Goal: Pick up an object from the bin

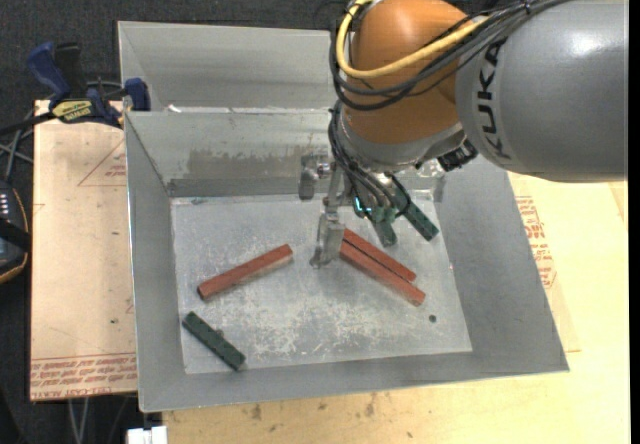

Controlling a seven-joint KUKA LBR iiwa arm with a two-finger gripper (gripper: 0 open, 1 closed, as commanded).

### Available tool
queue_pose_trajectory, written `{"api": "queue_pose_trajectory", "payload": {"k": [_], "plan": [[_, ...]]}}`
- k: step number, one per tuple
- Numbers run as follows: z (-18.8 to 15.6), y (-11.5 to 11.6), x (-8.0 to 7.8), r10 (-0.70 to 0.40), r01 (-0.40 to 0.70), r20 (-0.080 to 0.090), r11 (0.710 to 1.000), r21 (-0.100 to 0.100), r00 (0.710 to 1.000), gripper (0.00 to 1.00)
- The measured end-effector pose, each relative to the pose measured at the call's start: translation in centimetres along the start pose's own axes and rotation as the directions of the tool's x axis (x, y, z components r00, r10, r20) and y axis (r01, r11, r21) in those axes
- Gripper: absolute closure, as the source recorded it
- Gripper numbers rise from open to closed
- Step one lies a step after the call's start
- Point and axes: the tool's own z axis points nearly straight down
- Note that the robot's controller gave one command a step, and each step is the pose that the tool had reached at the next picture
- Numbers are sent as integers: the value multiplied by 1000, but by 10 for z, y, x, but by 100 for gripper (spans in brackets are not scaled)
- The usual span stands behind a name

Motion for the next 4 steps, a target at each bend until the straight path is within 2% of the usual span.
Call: {"api": "queue_pose_trajectory", "payload": {"k": [1,2,3,4], "plan": [[-5,-1,-1,2,-2,8,1000,-1,1000,0],[31,21,9,-6,6,18,1000,-1,1000,0],[92,27,2,-14,14,12,1000,-4,1000,0],[146,13,-10,-80,80,9,997,0,997,0]]}}
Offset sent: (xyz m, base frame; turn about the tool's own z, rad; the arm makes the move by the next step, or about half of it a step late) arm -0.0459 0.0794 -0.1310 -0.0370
